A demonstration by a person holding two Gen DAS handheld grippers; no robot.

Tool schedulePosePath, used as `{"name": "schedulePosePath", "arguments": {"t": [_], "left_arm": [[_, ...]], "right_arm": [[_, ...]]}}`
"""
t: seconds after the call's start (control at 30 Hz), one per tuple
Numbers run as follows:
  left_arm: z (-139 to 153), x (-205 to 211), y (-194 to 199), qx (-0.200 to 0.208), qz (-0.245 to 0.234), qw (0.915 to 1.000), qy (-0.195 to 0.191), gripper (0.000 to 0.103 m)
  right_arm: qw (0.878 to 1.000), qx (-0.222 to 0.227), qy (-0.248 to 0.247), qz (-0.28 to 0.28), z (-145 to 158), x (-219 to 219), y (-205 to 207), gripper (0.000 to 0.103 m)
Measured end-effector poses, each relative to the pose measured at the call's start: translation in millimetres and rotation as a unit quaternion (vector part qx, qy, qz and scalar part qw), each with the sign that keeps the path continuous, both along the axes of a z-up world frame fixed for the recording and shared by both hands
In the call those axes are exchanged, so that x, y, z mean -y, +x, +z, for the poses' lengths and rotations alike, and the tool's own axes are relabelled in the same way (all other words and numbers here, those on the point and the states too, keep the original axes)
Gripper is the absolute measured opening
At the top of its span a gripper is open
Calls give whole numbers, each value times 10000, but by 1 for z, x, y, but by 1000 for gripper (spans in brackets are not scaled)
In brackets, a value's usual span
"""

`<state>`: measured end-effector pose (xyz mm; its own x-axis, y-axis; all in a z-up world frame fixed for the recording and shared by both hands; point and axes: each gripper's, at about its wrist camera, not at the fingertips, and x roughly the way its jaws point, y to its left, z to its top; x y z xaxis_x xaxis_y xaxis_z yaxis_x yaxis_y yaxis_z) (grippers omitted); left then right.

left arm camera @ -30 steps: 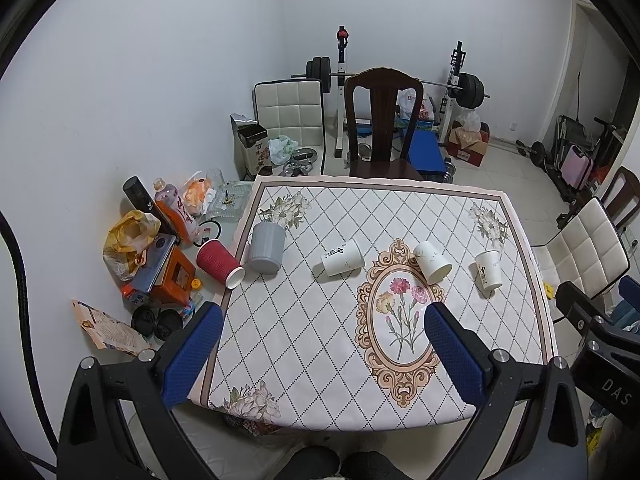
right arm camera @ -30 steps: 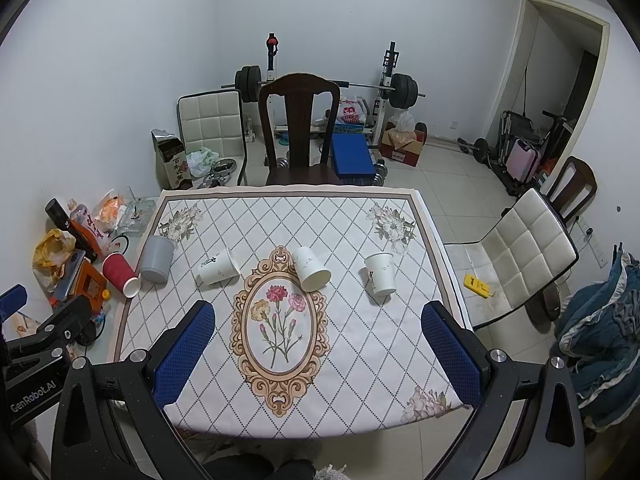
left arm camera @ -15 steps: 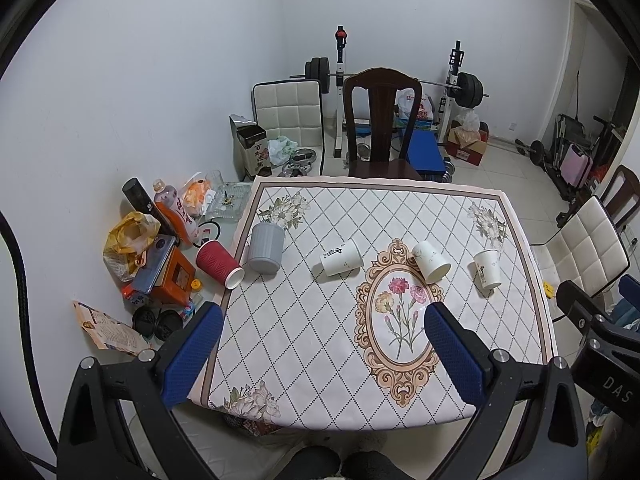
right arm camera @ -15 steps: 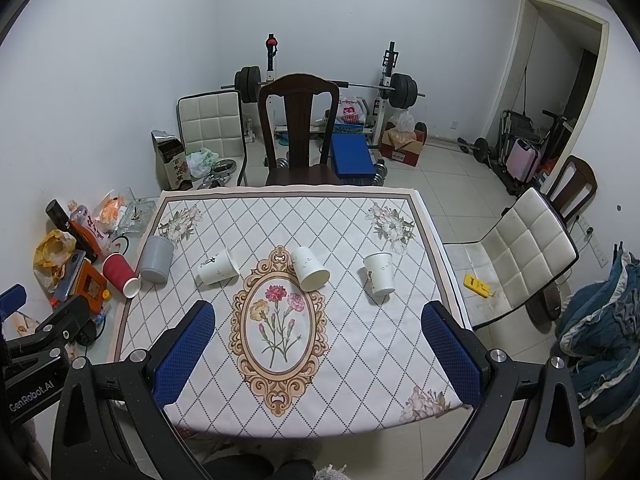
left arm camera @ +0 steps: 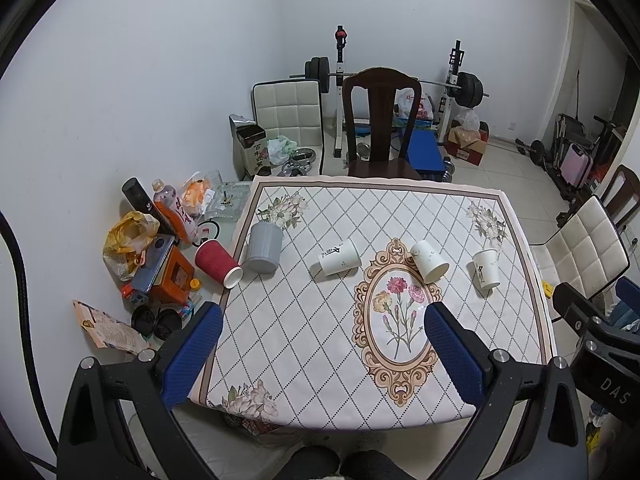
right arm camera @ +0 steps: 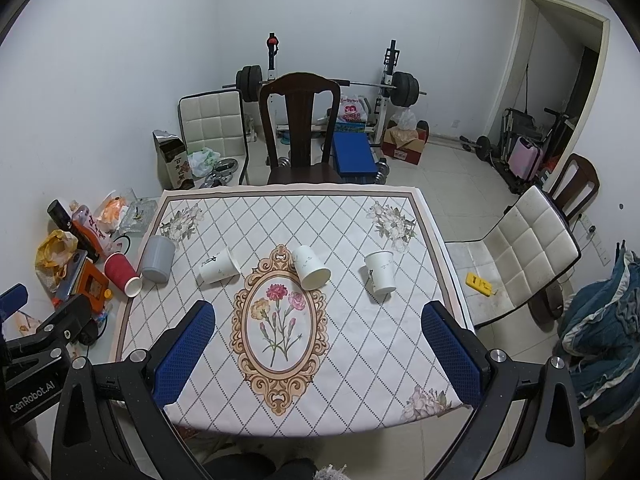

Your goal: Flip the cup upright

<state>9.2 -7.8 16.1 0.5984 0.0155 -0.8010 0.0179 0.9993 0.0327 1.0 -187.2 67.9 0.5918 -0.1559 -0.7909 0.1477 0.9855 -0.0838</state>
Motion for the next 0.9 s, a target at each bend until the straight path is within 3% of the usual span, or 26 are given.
{"name": "schedulePosePath", "arguments": {"t": [0.17, 0.3, 0.6, 0.9], "left_arm": [[-7, 8, 5, -84, 139, 9998, 66, 103], [-36, 10, 19, -357, 319, 9986, 215, 103], [-129, 16, 50, -1193, 406, 9906, 526, 103], [-209, 21, 98, -1841, 51, 9804, 704, 103]], "right_arm": [[9999, -97, 63, 35, -1, 7, 5, 103], [9993, -351, 134, 39, -30, 21, 13, 103], [9909, -1345, 77, 36, -141, 42, 49, 103], [9676, -2499, 258, -269, -271, 54, 91, 103]]}}
